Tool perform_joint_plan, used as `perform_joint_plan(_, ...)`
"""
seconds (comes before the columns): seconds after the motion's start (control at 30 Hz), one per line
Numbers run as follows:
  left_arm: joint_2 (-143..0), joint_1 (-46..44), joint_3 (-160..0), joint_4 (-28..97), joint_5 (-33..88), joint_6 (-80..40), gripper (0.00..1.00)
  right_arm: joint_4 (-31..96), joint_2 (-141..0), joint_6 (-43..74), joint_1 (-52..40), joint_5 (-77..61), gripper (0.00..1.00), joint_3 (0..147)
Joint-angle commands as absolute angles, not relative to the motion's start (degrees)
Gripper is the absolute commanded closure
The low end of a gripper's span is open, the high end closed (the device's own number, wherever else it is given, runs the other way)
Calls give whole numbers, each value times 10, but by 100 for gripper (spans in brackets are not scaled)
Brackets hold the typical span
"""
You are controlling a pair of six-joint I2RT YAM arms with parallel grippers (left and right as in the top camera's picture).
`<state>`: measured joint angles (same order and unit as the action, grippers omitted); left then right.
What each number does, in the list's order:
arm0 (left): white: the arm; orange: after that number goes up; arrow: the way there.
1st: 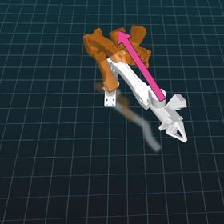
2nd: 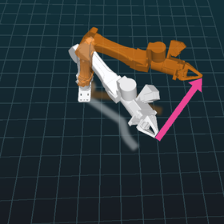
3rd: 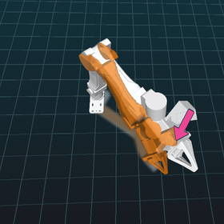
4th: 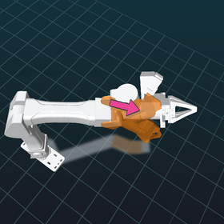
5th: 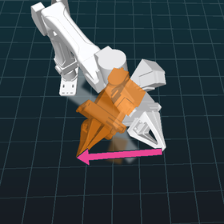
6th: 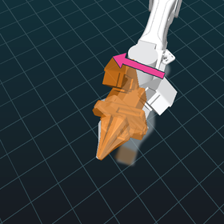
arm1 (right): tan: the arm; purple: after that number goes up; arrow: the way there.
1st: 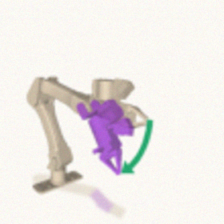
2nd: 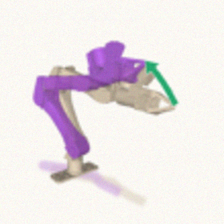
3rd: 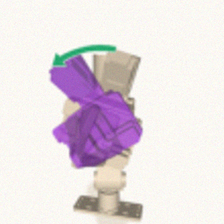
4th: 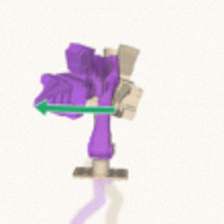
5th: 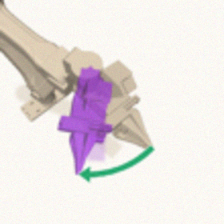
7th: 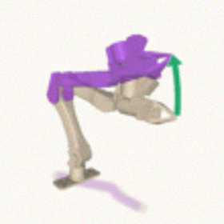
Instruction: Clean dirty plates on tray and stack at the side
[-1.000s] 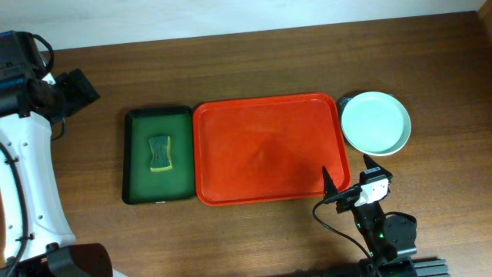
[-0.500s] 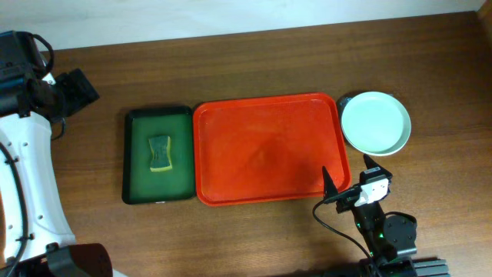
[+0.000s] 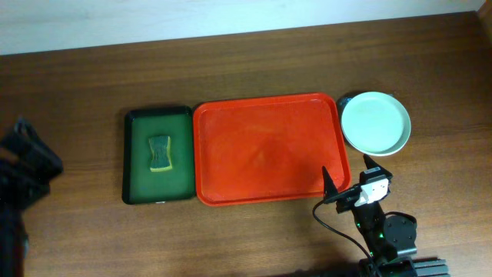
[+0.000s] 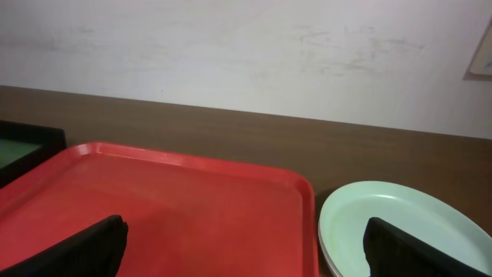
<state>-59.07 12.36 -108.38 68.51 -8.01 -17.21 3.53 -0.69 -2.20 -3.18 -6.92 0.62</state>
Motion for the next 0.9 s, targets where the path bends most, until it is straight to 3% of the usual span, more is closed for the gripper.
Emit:
perform_joint_plan(0.0, -524, 124, -1069, 724, -89, -178, 1, 39, -2, -26, -29, -70, 2, 3)
perform_joint_plan(0.17, -391, 120, -965, 724, -90, -178, 1, 39, -2, -26, -29, -70, 2, 3)
perform_joint_plan(0.3, -245, 93, -792, 660, -89, -178, 1, 39, -2, -26, -29, -70, 2, 3)
perform_joint_plan(0.5, -73, 51, -529, 376, -81, -178, 1, 39, -2, -26, -29, -70, 2, 3)
perform_joint_plan(0.67, -3, 23, -303, 7, -62, -178, 1, 39, -2, -26, -29, -70, 2, 3)
perform_joint_plan(0.87, -3, -8, -125, -126, -58, -178, 1, 39, -2, -26, -29, -70, 2, 3)
